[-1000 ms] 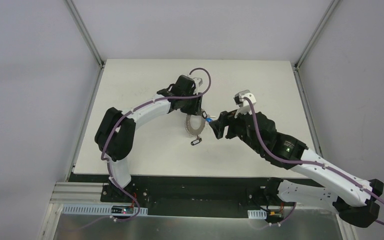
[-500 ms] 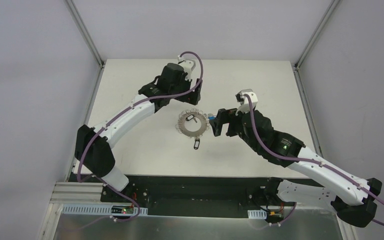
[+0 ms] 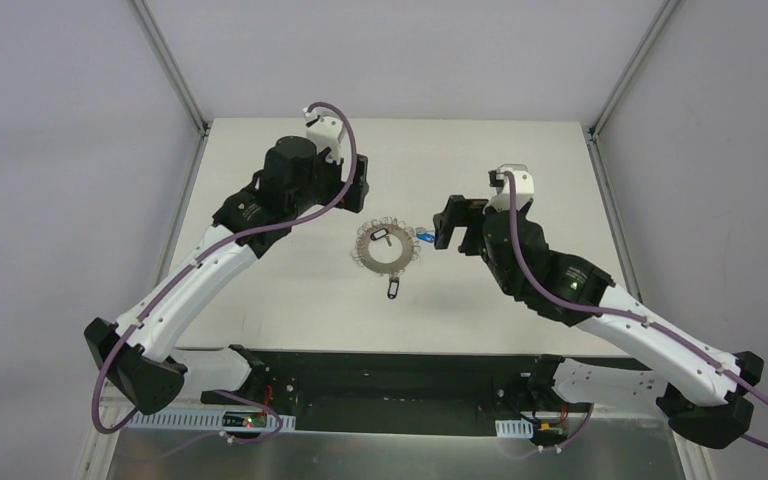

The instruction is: Put the keys on the keyring

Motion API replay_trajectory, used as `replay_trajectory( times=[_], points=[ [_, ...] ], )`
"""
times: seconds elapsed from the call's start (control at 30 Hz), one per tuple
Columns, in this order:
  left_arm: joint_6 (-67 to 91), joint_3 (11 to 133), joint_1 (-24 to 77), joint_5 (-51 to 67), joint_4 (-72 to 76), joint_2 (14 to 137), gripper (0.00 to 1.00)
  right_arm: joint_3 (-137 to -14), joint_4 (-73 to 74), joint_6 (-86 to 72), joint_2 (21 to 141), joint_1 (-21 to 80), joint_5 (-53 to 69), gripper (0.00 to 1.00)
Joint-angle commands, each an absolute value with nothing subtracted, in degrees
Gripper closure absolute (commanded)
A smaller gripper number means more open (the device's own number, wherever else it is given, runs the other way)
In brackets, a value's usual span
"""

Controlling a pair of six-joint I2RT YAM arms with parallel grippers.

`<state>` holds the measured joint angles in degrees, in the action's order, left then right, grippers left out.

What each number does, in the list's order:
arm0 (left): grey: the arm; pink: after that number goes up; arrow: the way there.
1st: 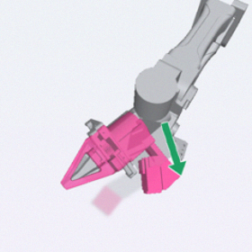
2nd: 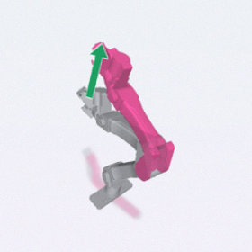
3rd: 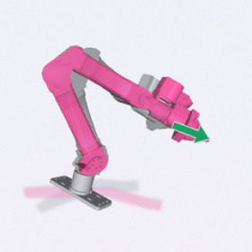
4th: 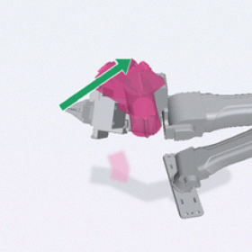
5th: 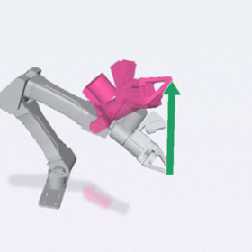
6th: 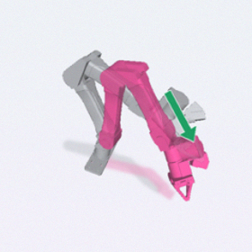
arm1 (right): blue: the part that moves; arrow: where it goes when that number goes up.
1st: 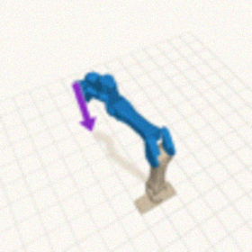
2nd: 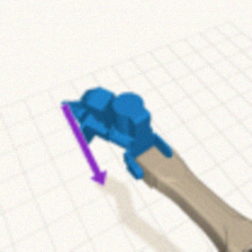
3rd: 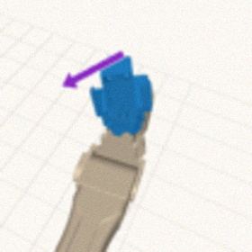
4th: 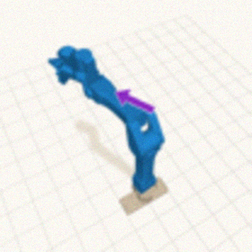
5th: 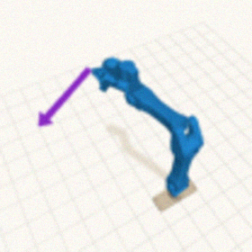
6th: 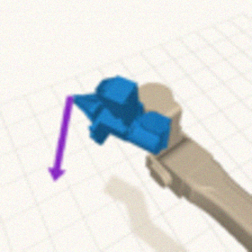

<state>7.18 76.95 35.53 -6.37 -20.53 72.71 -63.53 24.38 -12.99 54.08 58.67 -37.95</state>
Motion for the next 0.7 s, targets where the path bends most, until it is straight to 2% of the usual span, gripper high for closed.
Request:
replay_trajectory(
  times=[0.0, 0.27, 0.4, 0.67],
  points=[
    [6.39, 73.09, 35.37, -11.65, -23.10, 66.43, 0.01, -69.33, 28.38, -16.62, 58.55, 58.41, -49.88, 0.01],
    [8.25, 71.04, 35.39, -17.72, -29.58, 60.06, 0.01, -80.84, 42.80, -24.03, 69.15, 58.37, -59.12, 0.01],
    [6.54, 70.03, 35.35, -18.56, -31.07, 56.93, 0.01, -85.73, 47.80, -25.75, 71.31, 58.42, -57.35, 0.01],
    [5.06, 69.10, 35.42, -16.07, -31.33, 54.03, 0.01, -78.30, 38.71, -19.81, 64.36, 58.44, -54.92, 0.01]
  ],
)
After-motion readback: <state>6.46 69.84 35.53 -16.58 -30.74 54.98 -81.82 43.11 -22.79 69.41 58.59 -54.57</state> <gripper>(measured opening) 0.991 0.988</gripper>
